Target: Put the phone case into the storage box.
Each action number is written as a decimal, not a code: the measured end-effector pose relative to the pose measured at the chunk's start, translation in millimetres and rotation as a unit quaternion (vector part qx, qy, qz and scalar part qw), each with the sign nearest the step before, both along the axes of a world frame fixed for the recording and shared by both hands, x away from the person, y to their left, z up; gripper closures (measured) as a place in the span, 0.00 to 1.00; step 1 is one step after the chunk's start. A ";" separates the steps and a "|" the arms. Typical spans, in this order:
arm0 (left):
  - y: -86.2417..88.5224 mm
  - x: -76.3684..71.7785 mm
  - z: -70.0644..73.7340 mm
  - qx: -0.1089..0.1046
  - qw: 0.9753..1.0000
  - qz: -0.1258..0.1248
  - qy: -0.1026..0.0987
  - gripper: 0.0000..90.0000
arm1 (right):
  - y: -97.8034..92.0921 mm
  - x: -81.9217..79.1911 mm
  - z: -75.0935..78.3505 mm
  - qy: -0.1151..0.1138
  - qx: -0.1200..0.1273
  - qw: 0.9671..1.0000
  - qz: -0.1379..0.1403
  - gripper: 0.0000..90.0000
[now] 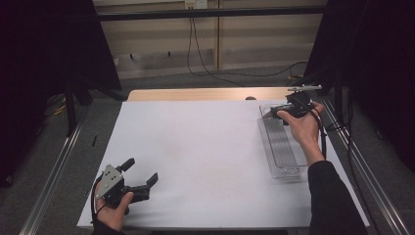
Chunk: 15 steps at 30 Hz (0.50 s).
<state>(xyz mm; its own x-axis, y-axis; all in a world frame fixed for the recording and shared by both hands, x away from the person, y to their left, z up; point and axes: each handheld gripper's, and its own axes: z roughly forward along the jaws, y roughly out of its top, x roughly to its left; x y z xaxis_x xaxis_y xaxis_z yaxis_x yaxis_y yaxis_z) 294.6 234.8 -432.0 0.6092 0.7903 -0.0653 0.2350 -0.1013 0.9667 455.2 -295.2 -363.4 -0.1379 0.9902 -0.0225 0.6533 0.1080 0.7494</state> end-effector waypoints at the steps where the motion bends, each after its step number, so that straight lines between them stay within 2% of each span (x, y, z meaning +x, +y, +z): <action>1: -0.1 -0.1 0.0 0.000 1.000 0.001 0.000 0.03 | 0.8 1.1 0.3 -0.001 -0.001 1.000 -0.001 0.13; 8: 0.0 0.0 -0.1 0.000 1.000 0.000 0.000 0.03 | 7.9 5.6 1.1 -0.005 -0.005 1.000 -0.018 0.13; 15: -0.4 -0.4 -0.1 -0.001 1.000 0.001 0.001 0.03 | 10.9 8.3 -1.8 -0.030 -0.005 0.999 -0.030 0.13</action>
<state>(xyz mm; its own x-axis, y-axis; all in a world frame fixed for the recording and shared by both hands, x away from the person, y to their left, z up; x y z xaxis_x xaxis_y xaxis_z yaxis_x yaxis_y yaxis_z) 294.2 234.4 -432.1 0.6078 0.7911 -0.0682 0.2376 -0.0993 0.9663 463.5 -284.3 -365.2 -0.0772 0.9963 -0.0390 0.6132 0.0782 0.7860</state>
